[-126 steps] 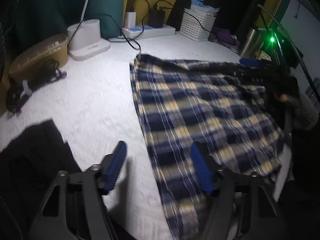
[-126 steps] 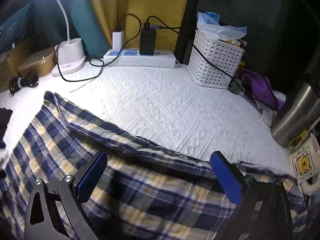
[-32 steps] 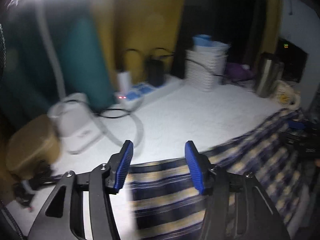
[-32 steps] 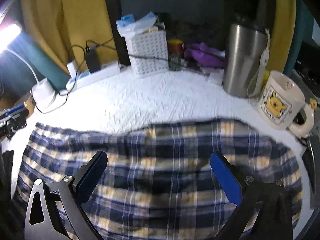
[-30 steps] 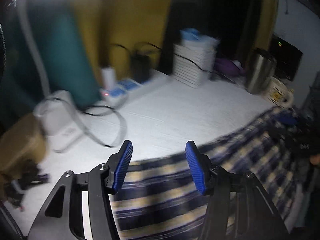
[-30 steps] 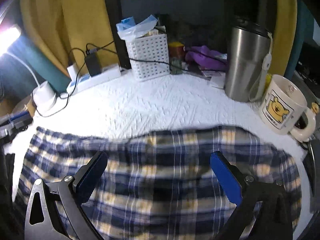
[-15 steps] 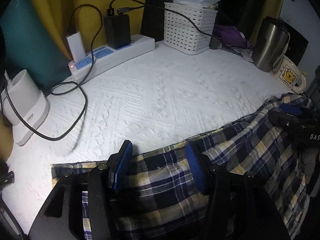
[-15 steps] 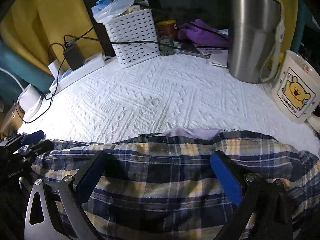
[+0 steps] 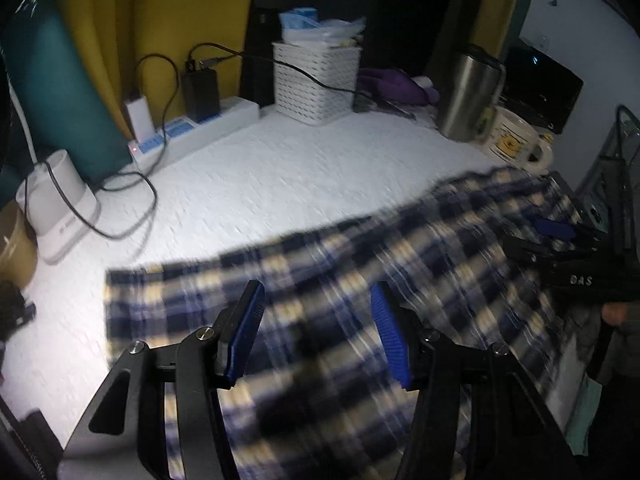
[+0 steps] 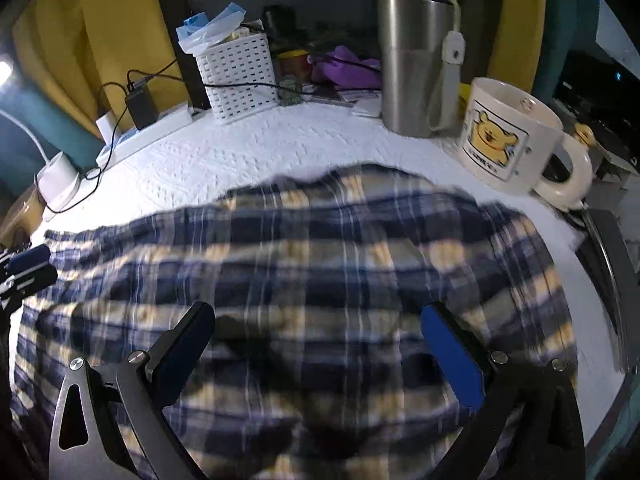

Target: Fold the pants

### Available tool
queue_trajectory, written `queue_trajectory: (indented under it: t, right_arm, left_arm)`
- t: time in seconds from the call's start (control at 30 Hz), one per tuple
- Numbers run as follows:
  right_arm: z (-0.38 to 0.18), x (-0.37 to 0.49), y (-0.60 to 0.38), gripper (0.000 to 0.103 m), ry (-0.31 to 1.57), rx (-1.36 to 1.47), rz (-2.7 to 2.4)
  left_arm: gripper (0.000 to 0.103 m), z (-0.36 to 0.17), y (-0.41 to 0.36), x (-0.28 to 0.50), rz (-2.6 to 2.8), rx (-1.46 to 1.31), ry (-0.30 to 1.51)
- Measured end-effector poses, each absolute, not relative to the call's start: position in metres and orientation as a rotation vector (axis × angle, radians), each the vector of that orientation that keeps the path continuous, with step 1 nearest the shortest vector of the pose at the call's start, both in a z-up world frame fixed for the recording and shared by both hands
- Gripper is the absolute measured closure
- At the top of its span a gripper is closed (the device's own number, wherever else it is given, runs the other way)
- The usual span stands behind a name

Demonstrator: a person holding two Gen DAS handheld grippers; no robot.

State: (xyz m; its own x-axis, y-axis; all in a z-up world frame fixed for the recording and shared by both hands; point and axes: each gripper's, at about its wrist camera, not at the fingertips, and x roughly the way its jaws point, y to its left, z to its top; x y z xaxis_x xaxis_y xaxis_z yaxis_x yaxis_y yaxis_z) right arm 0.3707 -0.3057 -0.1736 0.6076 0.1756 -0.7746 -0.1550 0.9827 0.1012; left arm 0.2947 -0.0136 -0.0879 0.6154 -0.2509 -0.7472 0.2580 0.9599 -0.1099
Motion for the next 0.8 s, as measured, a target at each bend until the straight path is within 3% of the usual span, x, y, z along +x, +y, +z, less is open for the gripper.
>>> queue_trajectory:
  t: [0.8]
  right_arm:
    - [-0.177, 0.298, -0.316, 0.000, 0.859, -0.040, 0.179]
  left_arm:
    - [0.048, -0.101, -0.041, 0.197, -0.357, -0.027, 0.913]
